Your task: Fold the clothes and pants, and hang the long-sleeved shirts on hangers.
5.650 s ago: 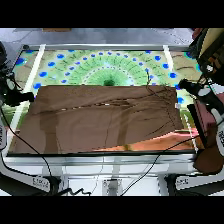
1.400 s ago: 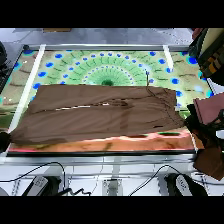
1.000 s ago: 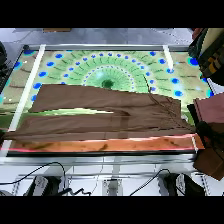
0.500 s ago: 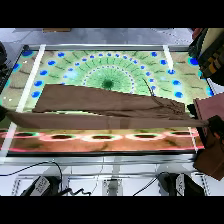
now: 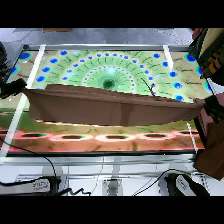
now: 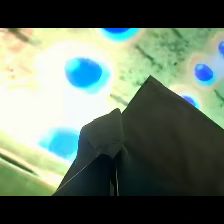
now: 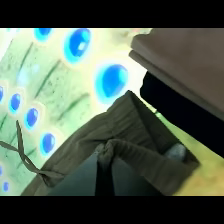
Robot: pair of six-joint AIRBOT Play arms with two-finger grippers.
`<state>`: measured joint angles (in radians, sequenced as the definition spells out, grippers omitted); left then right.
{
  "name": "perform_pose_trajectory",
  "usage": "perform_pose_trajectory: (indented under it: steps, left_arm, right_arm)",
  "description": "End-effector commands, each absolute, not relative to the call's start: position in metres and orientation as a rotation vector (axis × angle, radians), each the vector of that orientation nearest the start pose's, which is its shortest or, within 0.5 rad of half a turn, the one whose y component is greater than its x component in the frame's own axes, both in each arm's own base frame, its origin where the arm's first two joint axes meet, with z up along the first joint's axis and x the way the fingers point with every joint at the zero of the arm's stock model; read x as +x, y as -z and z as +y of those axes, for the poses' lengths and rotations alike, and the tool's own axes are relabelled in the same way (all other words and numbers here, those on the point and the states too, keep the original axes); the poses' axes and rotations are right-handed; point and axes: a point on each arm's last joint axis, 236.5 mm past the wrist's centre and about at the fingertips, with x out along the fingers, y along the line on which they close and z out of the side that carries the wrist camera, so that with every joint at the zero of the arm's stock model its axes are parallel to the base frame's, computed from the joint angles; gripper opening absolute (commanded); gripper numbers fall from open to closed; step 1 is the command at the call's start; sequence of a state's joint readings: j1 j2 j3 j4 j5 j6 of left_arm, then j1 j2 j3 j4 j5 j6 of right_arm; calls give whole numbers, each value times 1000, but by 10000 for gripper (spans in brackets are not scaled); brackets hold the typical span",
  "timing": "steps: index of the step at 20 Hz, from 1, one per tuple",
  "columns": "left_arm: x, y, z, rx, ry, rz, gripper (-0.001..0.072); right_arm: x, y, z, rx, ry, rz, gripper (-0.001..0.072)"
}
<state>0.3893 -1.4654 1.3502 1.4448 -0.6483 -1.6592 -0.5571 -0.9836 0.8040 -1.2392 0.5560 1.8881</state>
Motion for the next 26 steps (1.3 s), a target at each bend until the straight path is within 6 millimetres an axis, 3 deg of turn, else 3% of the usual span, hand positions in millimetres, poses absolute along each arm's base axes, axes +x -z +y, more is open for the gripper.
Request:
perform_pose_trajectory:
  steps: [1, 5, 9, 14, 20, 24, 26]
  left_arm:
    - [533, -41, 175, -407, -407, 798, 10]
    - [561, -25, 177, -471, -428, 793, 10]
    - [586, -14, 176, -475, -419, 780, 10]
    - [617, -19, 175, -494, -404, 678, 10]
    - [641, -5, 166, -485, -373, 610, 12]
    - [663, -24, 159, -469, -334, 484, 12]
    - [665, -21, 158, -468, -331, 482, 16]
  right_arm:
    - [432, -29, -175, 945, 555, 594, 33]
    - [488, -5, -179, 1022, 562, 588, 33]
    - [522, 4, -193, 1084, 582, 516, 33]
    - [538, 6, -204, 1090, 585, 437, 33]
    - [543, 45, -199, 1091, 603, 478, 34]
    - [555, 30, -209, 1071, 589, 378, 35]
    - [556, 28, -211, 1061, 587, 364, 59]
